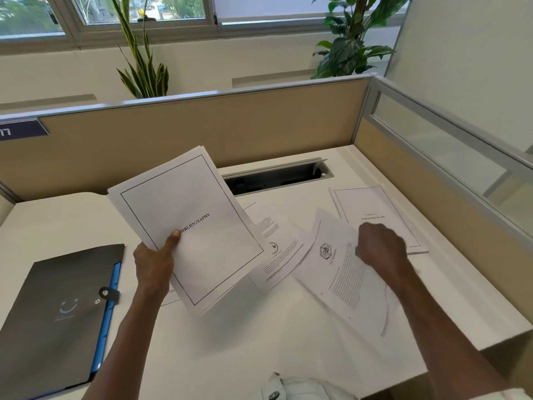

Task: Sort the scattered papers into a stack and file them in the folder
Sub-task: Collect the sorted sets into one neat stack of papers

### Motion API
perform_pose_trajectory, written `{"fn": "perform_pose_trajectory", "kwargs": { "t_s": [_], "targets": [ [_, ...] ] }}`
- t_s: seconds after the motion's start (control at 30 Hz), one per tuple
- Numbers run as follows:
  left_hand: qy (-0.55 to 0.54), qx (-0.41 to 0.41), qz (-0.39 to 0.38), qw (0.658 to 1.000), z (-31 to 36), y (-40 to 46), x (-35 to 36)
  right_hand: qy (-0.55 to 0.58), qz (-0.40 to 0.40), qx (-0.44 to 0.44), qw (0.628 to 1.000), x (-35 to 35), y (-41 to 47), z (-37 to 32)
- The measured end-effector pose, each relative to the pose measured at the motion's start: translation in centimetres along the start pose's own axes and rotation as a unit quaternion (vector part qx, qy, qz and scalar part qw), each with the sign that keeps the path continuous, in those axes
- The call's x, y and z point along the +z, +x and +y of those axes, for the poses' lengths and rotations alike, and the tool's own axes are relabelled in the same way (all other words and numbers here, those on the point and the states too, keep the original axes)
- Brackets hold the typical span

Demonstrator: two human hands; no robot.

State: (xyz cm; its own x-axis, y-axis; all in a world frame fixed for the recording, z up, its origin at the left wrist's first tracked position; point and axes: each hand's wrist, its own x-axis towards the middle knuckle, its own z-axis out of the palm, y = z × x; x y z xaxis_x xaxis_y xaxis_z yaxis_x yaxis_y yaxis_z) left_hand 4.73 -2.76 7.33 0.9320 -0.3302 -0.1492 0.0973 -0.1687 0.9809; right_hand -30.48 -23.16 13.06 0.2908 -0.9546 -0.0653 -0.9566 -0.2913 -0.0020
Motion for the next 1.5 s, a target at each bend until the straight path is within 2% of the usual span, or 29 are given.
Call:
{"fn": "perform_pose_trajectory", "kwargs": {
  "t_s": [0.13, 0.33, 0.43, 0.53, 0.6, 0.77, 1.1, 1.33, 1.5],
  "targets": [
    [0.0, 0.002, 0.0, 1.0, -0.1, 0.2, 0.0, 0.022, 0.096, 0.012, 0.995, -4.4, 0.3, 0.6],
    [-0.023, -0.003, -0.003, 1.0, -0.8, 1.1, -0.8, 0.133, 0.114, -0.058, 0.983, -6.3, 2.4, -1.0],
    [-0.049, -0.01, -0.013, 0.999, -1.1, 1.9, -1.7, 0.246, 0.075, -0.078, 0.963, -5.0, 4.2, -2.7],
    [-0.054, -0.015, -0.028, 0.998, -1.6, 2.7, -2.8, 0.348, -0.016, -0.058, 0.936, -2.0, 6.6, -4.9],
    [-0.048, -0.024, -0.035, 0.998, -2.0, 3.0, -3.5, 0.367, -0.072, -0.038, 0.927, 0.9, 7.6, -6.5],
    [-0.029, -0.04, -0.044, 0.998, -3.1, 3.5, -4.6, 0.336, -0.139, 0.011, 0.932, 8.4, 8.9, -10.5],
    [-0.043, -0.058, -0.036, 0.997, -5.5, 3.9, -5.5, 0.118, -0.137, -0.023, 0.983, 14.5, 8.0, -13.2],
    [-0.031, -0.067, -0.032, 0.997, -6.3, 4.3, -5.6, 0.097, -0.147, -0.007, 0.984, 14.3, 9.9, -12.9],
    [-0.03, -0.07, -0.048, 0.996, -6.4, 4.4, -5.4, 0.144, -0.208, 0.032, 0.967, 14.1, 11.0, -12.5]
  ]
}}
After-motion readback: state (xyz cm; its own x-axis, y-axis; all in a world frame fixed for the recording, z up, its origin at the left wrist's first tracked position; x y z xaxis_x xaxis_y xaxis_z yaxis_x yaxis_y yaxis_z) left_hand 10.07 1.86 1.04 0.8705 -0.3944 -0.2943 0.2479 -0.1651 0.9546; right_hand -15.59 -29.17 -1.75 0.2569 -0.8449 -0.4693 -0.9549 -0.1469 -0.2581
